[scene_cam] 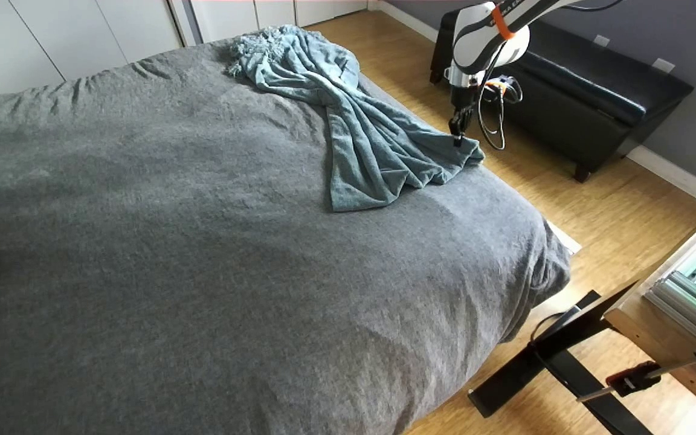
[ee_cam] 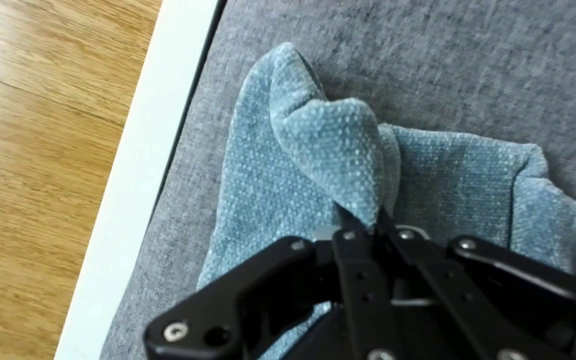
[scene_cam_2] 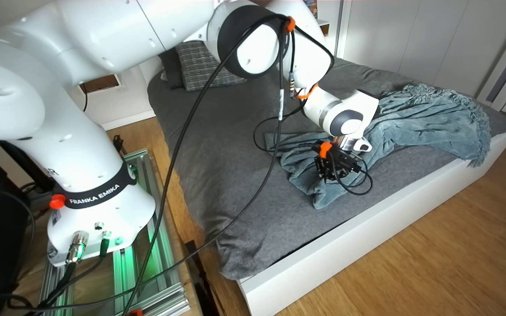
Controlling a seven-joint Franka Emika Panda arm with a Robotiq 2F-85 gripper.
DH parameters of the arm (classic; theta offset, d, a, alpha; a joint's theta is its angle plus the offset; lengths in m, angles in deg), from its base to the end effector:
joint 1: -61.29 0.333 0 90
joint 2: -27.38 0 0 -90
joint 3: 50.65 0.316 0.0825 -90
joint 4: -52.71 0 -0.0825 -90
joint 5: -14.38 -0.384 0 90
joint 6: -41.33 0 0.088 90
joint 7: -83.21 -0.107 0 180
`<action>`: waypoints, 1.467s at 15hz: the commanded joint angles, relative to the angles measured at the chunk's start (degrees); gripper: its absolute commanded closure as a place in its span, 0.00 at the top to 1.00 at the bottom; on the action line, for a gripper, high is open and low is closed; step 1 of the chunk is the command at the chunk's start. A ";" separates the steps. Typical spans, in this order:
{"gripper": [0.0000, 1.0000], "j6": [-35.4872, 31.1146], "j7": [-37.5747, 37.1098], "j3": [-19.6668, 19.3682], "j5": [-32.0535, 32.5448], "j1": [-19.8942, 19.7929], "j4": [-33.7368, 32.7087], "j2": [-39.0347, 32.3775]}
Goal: Pull the blue towel backward towards the bed centre
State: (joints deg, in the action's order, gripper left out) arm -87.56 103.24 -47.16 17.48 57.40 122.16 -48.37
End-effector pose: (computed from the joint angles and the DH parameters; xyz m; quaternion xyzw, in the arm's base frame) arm 0.6683 -0.0134 -0.0639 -0.9753 -0.1700 0.1359 0.0387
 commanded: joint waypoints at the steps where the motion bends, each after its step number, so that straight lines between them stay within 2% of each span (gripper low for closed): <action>1: 0.02 -0.66 1.39 2.50 -0.29 0.42 8.35 7.05; 7: 0.02 -7.90 4.01 5.78 2.42 4.02 23.37 18.24; 11: 0.02 -9.43 7.06 6.24 6.72 7.16 32.97 24.79; 14: 0.02 -10.28 11.38 8.00 9.54 7.12 40.01 29.27; 15: 0.07 -9.41 8.35 6.89 8.10 7.65 30.79 23.14; 18: 0.07 -10.44 10.20 7.36 9.09 7.53 34.90 26.03; 22: 0.07 -10.51 10.74 7.35 9.14 7.37 35.73 26.66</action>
State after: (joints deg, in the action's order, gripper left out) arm -98.27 114.24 -40.14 26.22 65.06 158.14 -21.53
